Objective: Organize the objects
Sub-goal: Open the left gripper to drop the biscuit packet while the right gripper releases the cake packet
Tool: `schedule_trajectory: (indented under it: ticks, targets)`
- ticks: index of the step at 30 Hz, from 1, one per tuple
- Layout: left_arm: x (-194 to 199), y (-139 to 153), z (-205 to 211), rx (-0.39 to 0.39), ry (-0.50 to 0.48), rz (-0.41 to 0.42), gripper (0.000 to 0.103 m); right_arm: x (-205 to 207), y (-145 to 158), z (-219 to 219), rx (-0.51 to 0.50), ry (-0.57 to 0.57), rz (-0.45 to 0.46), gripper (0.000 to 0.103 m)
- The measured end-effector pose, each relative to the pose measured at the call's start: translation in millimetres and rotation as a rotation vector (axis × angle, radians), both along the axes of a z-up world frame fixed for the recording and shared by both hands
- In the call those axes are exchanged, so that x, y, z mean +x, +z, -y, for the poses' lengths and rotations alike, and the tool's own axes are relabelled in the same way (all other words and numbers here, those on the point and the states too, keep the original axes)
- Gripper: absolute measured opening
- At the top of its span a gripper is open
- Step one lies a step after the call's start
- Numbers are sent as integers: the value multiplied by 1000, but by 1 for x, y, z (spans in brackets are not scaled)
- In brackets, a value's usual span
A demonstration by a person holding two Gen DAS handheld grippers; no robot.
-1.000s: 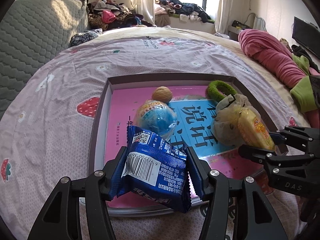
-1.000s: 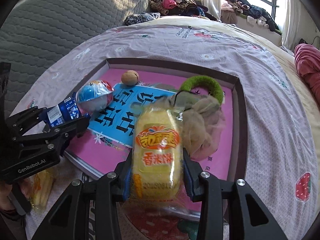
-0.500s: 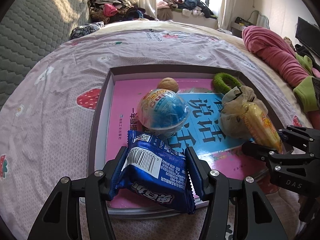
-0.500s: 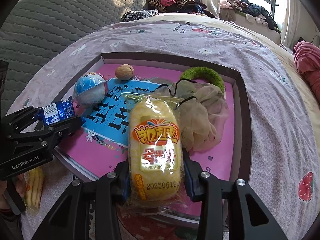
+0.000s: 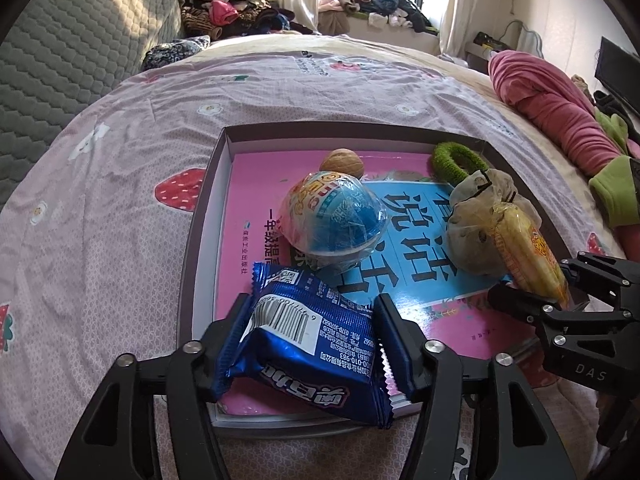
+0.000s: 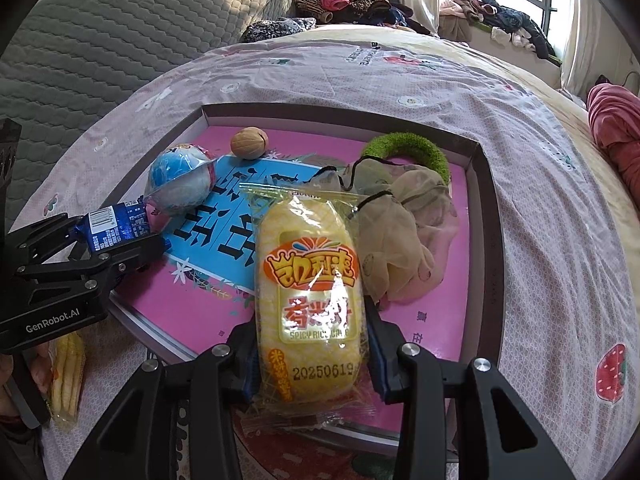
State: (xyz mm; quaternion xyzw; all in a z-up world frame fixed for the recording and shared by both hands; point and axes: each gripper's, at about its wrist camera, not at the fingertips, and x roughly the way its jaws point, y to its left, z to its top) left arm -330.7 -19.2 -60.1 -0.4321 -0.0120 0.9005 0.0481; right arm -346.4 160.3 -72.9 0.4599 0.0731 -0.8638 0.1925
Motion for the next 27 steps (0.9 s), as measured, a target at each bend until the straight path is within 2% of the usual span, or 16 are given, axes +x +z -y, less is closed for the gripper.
schedule_trajectory:
  ticks: [12,21,27]
  targets:
    - [-1,-1,2,-23,13,49,76,4,6,0,2,-5,-4,58]
    - [1,0,-2,-52,5,75,81,8,15,-2,9,-11,-24,61]
    - [2,3,-1,-32,-1,90,81,12,25,-4,1,-17,-47,64]
